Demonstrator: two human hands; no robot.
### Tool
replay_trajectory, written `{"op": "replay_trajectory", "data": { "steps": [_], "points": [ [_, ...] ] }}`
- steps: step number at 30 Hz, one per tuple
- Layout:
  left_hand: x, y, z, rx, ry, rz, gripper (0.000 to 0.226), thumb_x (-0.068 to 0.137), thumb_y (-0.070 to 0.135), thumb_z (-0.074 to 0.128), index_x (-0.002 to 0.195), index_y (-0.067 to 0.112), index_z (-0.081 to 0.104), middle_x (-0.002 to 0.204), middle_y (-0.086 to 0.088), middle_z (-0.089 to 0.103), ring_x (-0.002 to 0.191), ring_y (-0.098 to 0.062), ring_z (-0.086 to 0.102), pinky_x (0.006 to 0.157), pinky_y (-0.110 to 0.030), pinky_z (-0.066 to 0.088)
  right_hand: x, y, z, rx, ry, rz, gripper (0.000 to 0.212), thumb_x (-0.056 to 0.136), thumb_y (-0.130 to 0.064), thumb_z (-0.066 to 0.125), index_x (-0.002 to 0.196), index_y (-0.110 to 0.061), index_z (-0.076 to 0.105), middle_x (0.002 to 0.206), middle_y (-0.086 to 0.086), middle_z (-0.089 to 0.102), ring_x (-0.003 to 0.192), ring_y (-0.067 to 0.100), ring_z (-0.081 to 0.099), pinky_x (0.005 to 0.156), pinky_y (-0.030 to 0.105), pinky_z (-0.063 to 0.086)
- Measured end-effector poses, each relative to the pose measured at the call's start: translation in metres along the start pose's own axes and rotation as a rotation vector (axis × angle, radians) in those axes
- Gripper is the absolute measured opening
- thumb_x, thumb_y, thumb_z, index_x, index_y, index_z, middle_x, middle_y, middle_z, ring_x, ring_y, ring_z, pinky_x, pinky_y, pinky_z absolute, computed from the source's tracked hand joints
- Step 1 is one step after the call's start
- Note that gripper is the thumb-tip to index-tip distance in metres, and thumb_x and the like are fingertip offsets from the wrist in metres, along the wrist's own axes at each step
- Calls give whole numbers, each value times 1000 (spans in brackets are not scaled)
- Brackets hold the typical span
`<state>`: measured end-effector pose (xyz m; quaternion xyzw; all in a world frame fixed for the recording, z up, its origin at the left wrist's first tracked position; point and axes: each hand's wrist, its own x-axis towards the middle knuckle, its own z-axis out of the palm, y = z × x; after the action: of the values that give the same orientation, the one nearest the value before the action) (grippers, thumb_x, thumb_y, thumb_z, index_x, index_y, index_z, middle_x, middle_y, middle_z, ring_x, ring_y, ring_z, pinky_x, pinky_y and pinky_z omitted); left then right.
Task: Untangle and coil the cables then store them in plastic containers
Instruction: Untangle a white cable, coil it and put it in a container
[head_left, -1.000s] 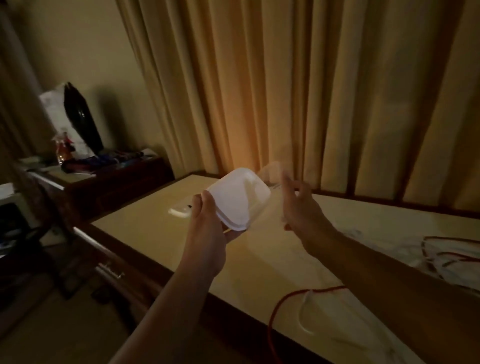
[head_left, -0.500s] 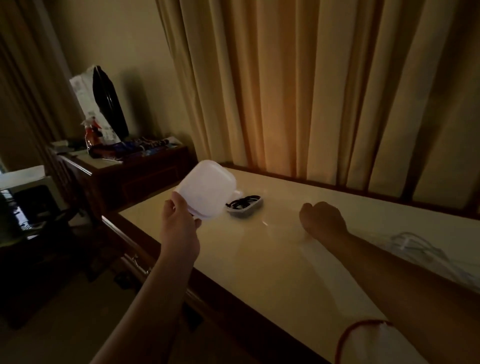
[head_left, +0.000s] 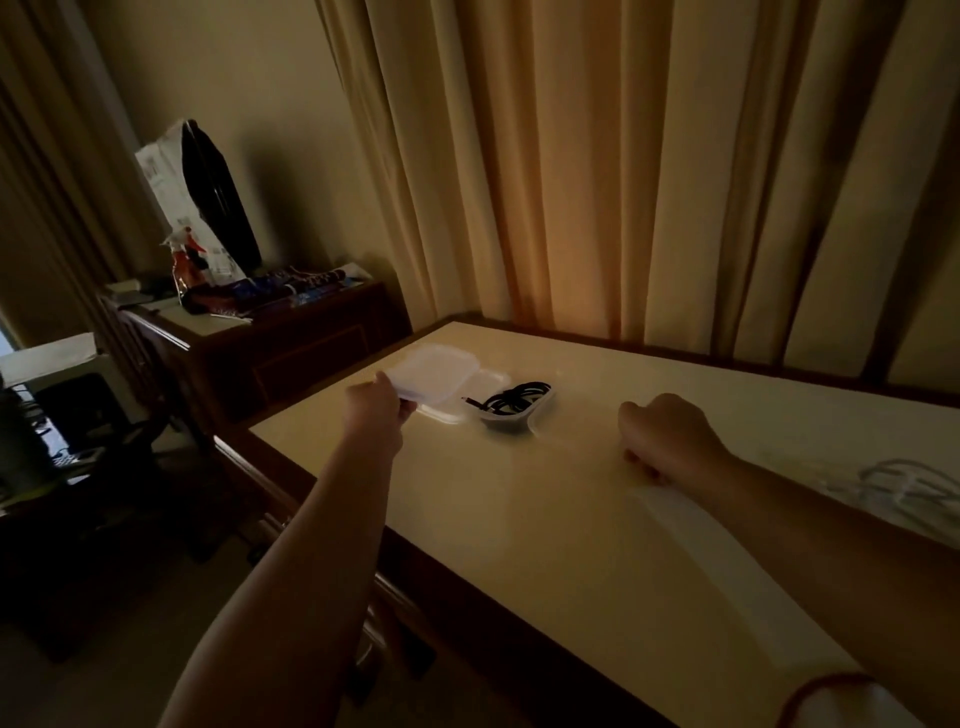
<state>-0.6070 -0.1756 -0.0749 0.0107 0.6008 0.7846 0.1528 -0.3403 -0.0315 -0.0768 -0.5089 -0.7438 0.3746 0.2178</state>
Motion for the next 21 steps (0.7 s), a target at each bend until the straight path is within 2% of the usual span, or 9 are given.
{"op": "replay_trajectory", "data": {
  "steps": [1, 3, 6, 9, 12, 14, 16, 19, 21],
  "points": [
    [4, -1, 2, 4, -27, -18, 15, 107, 17, 52, 115, 5, 56, 102, -14, 62, 88, -22, 66, 64, -29, 57, -2, 0, -1, -4, -12, -6, 40, 98, -30, 44, 85, -1, 70, 78, 13, 72, 56, 23, 59, 55, 26, 46],
    [19, -3, 1, 186, -87, 5, 26, 107, 14, 50, 126, -1, 58, 114, -21, 67, 88, -25, 69, 72, -33, 61, -8, -3, -2, -29, -56, -4, 43, 100, -34, 42, 85, -4, 69, 79, 11, 73, 53, 21, 59, 51, 24, 44],
    [27, -3, -3, 769, -53, 135, 42, 104, 25, 46, 127, -7, 62, 126, -25, 67, 111, -42, 67, 95, -47, 57, -13, -4, -13, -53, -85, -16, 47, 100, -41, 40, 89, -4, 67, 82, 11, 72, 56, 21, 60, 52, 24, 42],
    [18, -3, -2, 1143, 67, 442, 53, 102, 36, 35, 122, -3, 65, 125, -27, 63, 117, -47, 56, 98, -48, 46, -19, 5, -36, -140, -15, -129, 40, 99, -39, 39, 97, -6, 61, 93, 12, 63, 77, 25, 59, 63, 28, 41],
    [-20, -4, 17, 1092, 83, 822, 38, 98, 28, 42, 116, 10, 71, 119, -23, 67, 109, -43, 56, 91, -44, 40, -32, 17, -78, -276, 85, -311, 28, 97, -32, 46, 92, -9, 62, 94, 6, 63, 88, 22, 59, 71, 31, 47],
    [-76, -5, 40, 947, -49, 1043, 28, 98, 22, 50, 108, 12, 74, 111, -18, 71, 102, -37, 61, 88, -39, 42, -46, 30, -114, -340, 149, -400, 20, 93, -28, 52, 86, -16, 67, 85, 0, 66, 83, 20, 62, 72, 32, 51],
    [-143, -11, 66, 817, -262, 1131, 19, 100, 18, 57, 101, 11, 75, 101, -11, 73, 91, -29, 64, 81, -35, 47, -59, 46, -154, -460, 198, -422, 17, 92, -29, 55, 83, -21, 66, 83, -1, 65, 81, 21, 62, 68, 30, 47],
    [-230, -31, 107, 867, -659, 1041, 14, 100, 23, 63, 103, 18, 76, 101, 0, 74, 88, -17, 63, 79, -26, 43, -72, 78, -202, -720, 76, -277, 19, 93, -42, 62, 97, -25, 70, 102, 0, 69, 91, 20, 62, 75, 32, 51],
    [-269, -55, 137, 1024, -874, 951, 25, 100, 33, 63, 120, 21, 71, 114, 3, 71, 94, -13, 62, 82, -23, 41, -79, 102, -219, -782, -75, -172, 34, 89, -49, 69, 111, -23, 71, 110, -2, 67, 95, 16, 60, 79, 31, 50]
  ]
}}
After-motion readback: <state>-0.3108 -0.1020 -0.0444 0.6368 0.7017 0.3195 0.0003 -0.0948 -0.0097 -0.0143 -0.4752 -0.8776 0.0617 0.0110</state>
